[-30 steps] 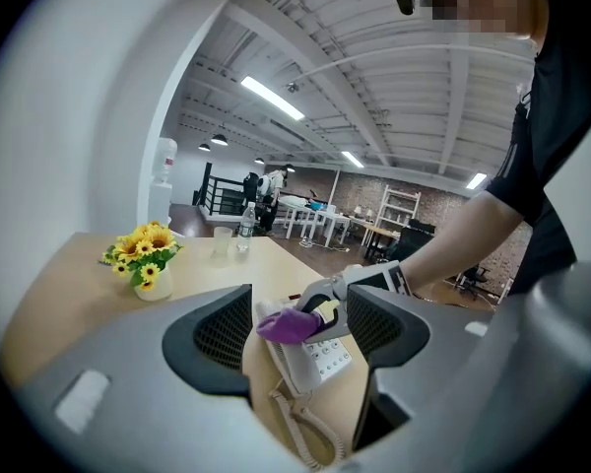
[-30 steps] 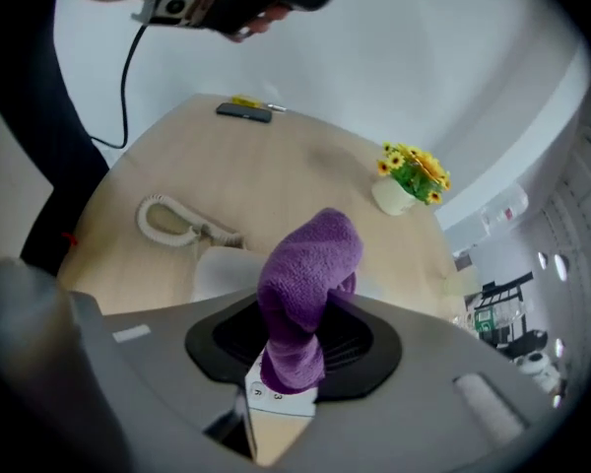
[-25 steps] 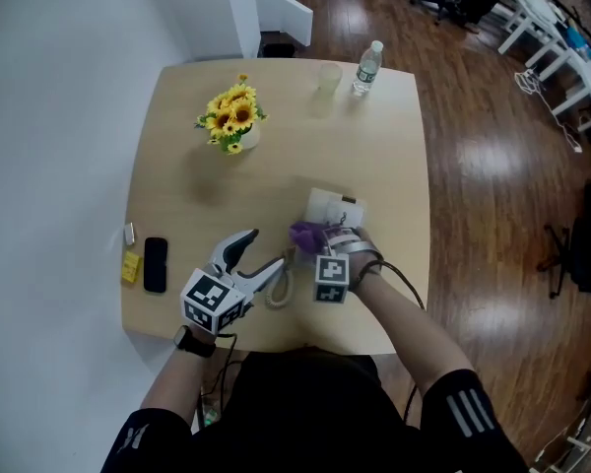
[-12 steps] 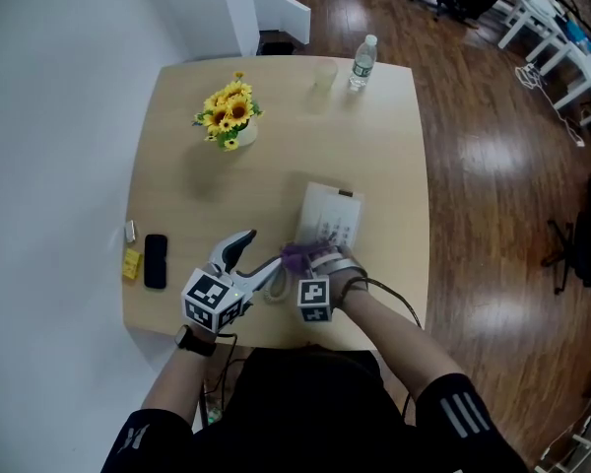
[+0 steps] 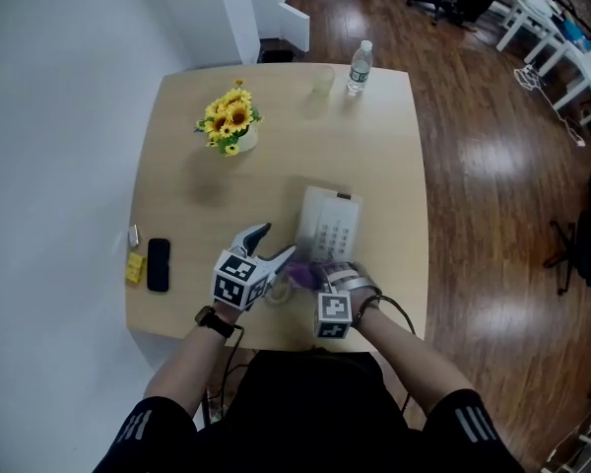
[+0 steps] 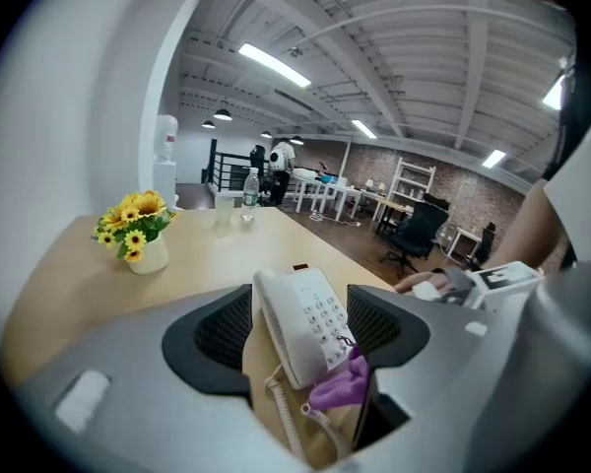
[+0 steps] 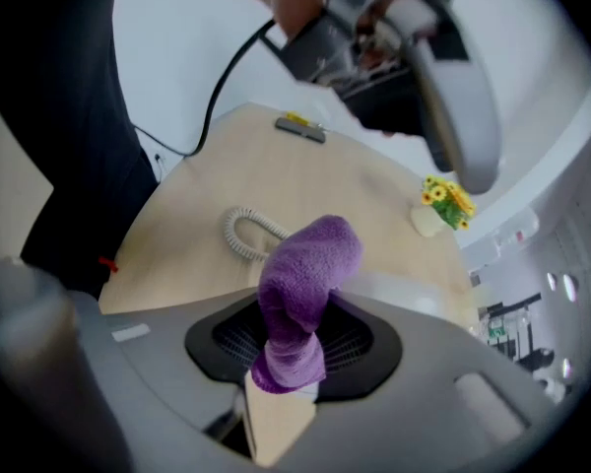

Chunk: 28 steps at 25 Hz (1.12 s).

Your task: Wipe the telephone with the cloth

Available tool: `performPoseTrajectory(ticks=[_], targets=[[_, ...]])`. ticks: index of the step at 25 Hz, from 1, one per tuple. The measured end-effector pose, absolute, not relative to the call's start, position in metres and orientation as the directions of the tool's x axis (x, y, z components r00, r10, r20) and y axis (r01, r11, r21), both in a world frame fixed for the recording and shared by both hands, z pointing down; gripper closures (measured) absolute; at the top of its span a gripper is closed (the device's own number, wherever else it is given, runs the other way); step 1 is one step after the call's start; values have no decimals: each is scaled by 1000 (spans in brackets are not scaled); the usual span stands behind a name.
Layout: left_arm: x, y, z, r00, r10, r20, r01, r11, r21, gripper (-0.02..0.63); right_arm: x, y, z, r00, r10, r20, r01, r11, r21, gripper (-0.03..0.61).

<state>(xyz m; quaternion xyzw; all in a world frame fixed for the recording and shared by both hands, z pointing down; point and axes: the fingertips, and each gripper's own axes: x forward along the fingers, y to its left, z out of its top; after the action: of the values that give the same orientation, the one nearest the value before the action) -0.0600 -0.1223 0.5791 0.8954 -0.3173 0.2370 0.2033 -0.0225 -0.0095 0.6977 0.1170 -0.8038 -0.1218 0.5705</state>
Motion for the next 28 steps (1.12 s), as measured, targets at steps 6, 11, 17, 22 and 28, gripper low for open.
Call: performPoseTrajectory(ticks=[6, 11, 17, 22, 28], targets=[[-19, -157, 623, 600, -475, 644, -745, -624, 234, 314, 18, -7, 638, -430, -458, 778, -366, 876, 314, 440], [0, -170, 664, 513, -448, 733, -785, -590, 188, 314, 60, 0, 608, -423, -551, 719, -511, 801, 313, 440], [5, -177, 702, 420, -434, 797, -828, -542, 141, 329, 89, 20, 591, -444, -602, 663, -622, 740, 255, 439], [7, -184, 713, 384, -465, 798, -856, -503, 119, 379, 100, 34, 592, -455, -598, 660, -645, 732, 219, 439], [11, -184, 712, 411, -461, 787, -862, -479, 169, 387, 109, 38, 588, -461, -602, 652, -674, 715, 184, 439]])
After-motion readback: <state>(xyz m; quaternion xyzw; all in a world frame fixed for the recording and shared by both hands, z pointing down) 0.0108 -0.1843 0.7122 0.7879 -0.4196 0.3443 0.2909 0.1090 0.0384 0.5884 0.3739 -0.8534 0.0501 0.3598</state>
